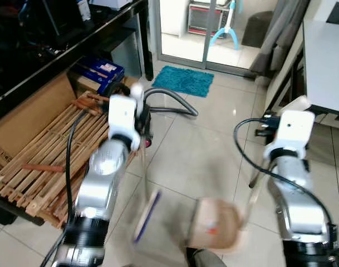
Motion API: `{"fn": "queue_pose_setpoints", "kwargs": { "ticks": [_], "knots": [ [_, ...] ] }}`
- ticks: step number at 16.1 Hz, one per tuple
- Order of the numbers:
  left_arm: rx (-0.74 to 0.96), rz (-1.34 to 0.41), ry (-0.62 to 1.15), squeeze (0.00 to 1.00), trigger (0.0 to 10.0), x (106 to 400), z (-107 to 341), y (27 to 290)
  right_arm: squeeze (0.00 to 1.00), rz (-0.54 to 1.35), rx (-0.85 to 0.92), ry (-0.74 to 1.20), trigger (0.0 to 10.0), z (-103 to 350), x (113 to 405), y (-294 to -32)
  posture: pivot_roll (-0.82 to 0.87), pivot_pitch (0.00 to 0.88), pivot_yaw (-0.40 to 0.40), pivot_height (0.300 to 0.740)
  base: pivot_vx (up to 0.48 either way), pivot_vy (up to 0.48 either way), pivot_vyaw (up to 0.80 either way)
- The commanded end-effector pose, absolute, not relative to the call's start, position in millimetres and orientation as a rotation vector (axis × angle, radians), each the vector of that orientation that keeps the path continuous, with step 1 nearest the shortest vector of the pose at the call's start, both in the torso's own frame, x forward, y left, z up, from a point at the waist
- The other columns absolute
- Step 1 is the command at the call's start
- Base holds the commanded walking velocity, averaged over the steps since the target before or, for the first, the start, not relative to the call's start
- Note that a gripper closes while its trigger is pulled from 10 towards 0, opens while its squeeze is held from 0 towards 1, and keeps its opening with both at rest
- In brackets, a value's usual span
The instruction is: Sweep floor
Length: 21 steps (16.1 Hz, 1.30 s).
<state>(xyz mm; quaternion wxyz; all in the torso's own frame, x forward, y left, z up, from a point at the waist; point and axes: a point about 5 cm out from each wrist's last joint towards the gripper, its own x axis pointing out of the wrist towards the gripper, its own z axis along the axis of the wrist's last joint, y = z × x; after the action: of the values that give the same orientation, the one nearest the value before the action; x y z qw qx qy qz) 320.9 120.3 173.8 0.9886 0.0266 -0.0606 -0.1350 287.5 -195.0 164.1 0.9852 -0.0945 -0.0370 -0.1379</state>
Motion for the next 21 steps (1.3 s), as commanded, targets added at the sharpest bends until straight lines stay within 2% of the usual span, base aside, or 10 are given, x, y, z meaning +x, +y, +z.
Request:
{"fn": "queue_pose_setpoints", "kwargs": {
  "ticks": [1,3,6,11,13,16,18,20,21],
  "knots": [
    [0.073,-0.308,-0.157,0.0,10.0,323,180,116,0.0,-0.303,-0.237,-0.201,10.0,191,288,-198,-0.06,0.058,0.076,0.74,0.0,0.0,-0.78],
    [0.022,-0.325,-0.124,0.0,10.0,325,177,117,0.0,-0.366,-0.275,-0.21,10.0,188,287,-203,-0.06,0.064,0.076,0.74,0.0,0.0,-0.77],
    [0.111,-0.324,-0.105,0.0,10.0,319,168,126,0.0,-0.28,-0.167,-0.142,10.0,172,283,-192,-0.04,0.051,0.039,0.74,0.0,0.0,-0.78],
    [0.145,-0.262,-0.038,0.0,10.0,305,149,147,0.0,-0.268,-0.156,-0.14,10.0,171,295,-178,-0.01,0.054,0.003,0.74,0.0,0.0,-0.8],
    [0.157,-0.248,-0.074,0.0,10.0,305,153,144,0.0,-0.192,-0.182,-0.155,10.0,170,289,-170,-0.01,0.063,0.003,0.74,0.0,0.0,-0.8],
    [0.162,-0.235,-0.105,0.0,10.0,303,155,139,0.0,-0.234,-0.16,-0.113,10.0,162,285,-176,-0.01,0.069,0.001,0.74,0.0,0.0,-0.8],
    [0.121,-0.319,-0.091,0.0,10.0,298,153,129,0.0,-0.246,-0.171,-0.106,10.0,164,286,-182,-0.02,0.062,0.004,0.74,0.0,0.0,-0.8],
    [0.131,-0.346,-0.079,0.0,10.0,299,151,125,0.0,-0.221,-0.158,-0.085,10.0,168,295,-182,-0.03,0.062,0.01,0.74,0.0,0.0,-0.8],
    [0.122,-0.365,-0.08,0.0,10.0,305,153,117,0.0,-0.205,-0.141,-0.077,10.0,174,314,-182,-0.03,0.053,0.012,0.74,0.0,0.0,-0.8]
  ]
}}
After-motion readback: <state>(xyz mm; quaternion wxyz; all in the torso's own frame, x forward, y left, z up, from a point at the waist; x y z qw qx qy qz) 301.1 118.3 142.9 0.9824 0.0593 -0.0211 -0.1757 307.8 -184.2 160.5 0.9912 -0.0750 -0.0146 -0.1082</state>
